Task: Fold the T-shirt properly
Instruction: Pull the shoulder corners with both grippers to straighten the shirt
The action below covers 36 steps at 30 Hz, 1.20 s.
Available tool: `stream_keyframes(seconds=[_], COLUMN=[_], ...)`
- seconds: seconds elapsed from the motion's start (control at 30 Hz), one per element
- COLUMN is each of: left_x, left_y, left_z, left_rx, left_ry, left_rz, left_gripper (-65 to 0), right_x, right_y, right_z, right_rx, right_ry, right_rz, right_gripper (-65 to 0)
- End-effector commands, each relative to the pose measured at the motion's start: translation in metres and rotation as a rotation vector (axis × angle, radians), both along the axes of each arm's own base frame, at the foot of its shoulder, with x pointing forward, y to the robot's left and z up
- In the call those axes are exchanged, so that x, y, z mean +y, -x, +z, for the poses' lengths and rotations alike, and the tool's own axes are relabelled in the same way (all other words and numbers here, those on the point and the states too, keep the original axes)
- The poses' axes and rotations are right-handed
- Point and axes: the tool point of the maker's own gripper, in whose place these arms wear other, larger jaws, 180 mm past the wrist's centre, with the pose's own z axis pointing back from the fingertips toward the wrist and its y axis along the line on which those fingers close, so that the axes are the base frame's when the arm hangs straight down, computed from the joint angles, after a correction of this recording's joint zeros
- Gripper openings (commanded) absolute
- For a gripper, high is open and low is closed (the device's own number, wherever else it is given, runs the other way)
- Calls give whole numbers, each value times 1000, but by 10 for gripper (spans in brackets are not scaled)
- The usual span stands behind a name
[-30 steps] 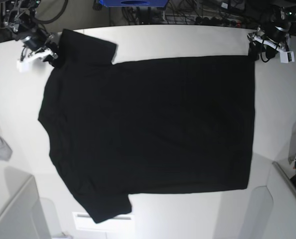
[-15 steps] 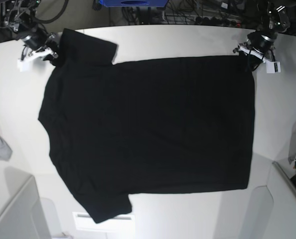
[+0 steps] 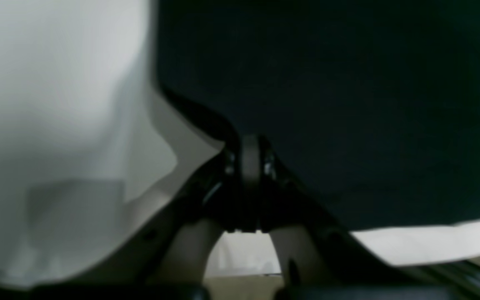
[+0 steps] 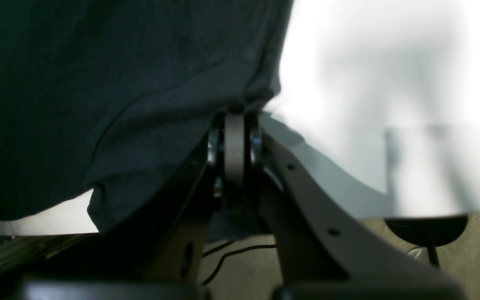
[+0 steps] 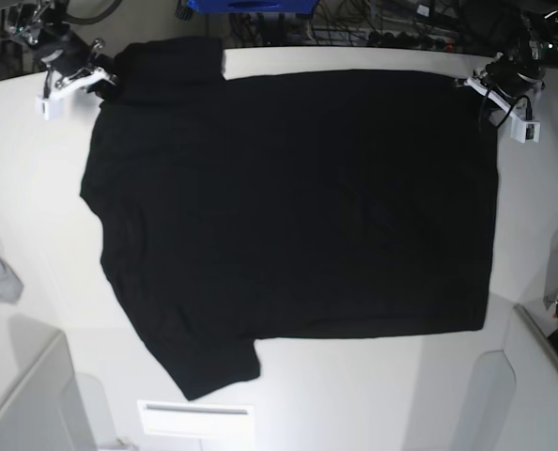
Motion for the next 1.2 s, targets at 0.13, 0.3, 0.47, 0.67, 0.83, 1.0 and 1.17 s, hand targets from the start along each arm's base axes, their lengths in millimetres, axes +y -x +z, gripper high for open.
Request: stream_keyframes(seconds=[0.13,0.3,0.47,0.67,0.83,1.0,1.17], left_x=[0,-7,-8,-1,9,19,24], left_y=[2,-5,-26,-46,-63,-75,-86], left_z=[10,22,46,53,48,33,29], left_rx=[-1,-43,-167,-206,-220,-211,-217], left_ry=[-29,-29,79,105,141,183,210], left_rz=[-31,-49,4,101,175,229,260], left_gripper=[-650,-650,-650,-650,-650,-650,-650], right_x=[2,11,9,11,8,4,9], right_y=[-16,-43,-74,-116,-143,-161,-182], right_z=[32,56,64,78,76,72,63], right_rx=[-94,-166,-164,-200,-191,-187,-162], right_ry=[41,55,32,-9,-64,-96,-36], right_rz=[42,99,58,33,-20,-52,-18], right_gripper=[-650,-650,-650,-650,-650,-650,-650])
